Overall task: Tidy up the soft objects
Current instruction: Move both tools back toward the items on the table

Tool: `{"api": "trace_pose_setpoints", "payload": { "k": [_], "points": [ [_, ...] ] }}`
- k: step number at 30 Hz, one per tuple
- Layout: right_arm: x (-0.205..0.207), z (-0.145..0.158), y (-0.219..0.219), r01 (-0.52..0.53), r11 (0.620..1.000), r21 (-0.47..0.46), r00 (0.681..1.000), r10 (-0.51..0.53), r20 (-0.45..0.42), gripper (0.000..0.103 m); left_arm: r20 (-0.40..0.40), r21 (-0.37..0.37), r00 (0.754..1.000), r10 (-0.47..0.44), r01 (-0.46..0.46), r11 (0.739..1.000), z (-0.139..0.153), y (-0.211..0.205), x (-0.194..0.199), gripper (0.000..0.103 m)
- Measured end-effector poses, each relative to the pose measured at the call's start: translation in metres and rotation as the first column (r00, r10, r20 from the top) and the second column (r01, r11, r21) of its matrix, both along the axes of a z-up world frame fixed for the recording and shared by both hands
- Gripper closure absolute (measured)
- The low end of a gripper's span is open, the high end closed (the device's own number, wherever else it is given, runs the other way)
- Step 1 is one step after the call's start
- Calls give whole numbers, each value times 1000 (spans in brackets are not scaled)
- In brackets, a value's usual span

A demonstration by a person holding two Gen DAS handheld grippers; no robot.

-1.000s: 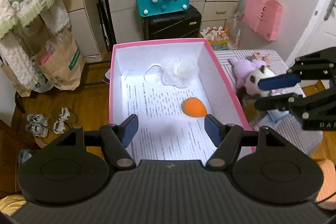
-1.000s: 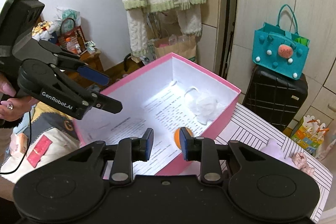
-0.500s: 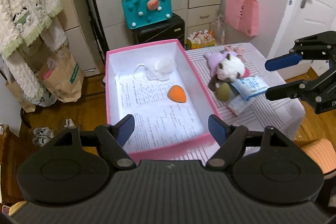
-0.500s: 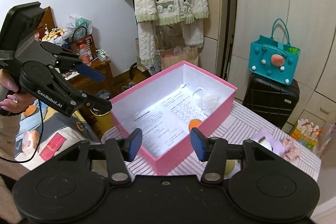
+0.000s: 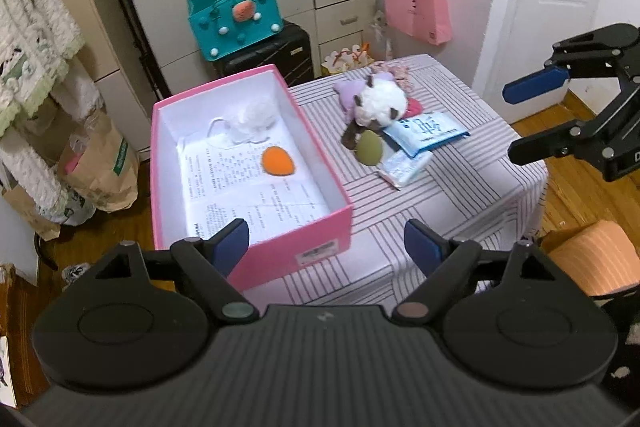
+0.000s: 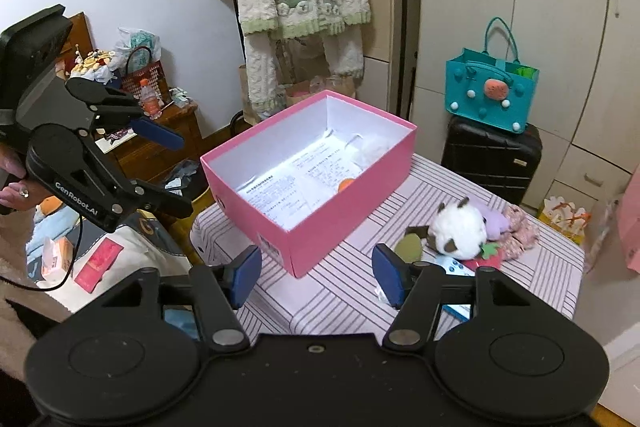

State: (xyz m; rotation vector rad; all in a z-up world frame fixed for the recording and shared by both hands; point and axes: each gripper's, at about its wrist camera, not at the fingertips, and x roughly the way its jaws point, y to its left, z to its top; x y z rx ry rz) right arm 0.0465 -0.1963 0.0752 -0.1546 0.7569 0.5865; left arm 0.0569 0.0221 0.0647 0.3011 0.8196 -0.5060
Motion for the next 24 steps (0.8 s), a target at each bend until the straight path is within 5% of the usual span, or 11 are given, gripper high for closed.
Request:
{"api": "trace_pose_setpoints", "payload": {
  "k": [10,18,24],
  "points": [
    [-18,-46,-19,35,999,-29,999,-35,-1,29,-28,-30,997,-70,69,997,-36,-36,2,16],
    [-12,-99,-36,66,998,-12,998,-66,-10,25,25,-100,998,-53,56,993,-61,-60,18,16],
    [4,-137,-43,109,994,-18,992,-107,68,19,86,-142,995,-44,56,988,-87,-86,26,16]
  ]
}}
